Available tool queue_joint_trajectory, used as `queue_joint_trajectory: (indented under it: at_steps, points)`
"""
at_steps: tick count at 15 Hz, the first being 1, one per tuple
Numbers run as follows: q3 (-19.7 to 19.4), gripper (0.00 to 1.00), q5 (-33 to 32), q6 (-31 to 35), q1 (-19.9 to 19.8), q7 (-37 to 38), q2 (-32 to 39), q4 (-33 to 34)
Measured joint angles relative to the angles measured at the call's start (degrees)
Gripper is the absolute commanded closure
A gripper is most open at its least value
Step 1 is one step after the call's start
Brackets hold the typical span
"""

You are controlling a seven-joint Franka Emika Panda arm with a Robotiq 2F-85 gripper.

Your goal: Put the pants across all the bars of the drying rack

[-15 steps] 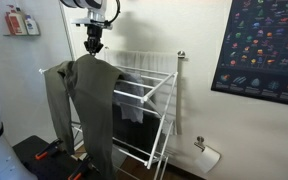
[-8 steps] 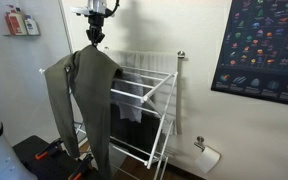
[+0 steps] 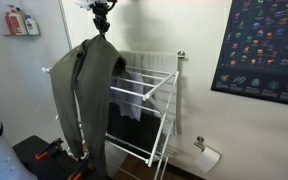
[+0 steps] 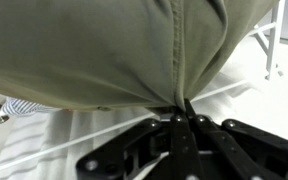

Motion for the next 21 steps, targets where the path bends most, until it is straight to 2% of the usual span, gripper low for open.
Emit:
queue_joint_trajectory:
  at_steps: [7, 21]
  points:
    - [-0.35, 0.99, 0.00, 13.96, -0.50, 1.68, -1.22, -1.32]
    - [1.34, 0.99, -0.08, 18.17, -0.22, 1.85, -8.67, -4.52]
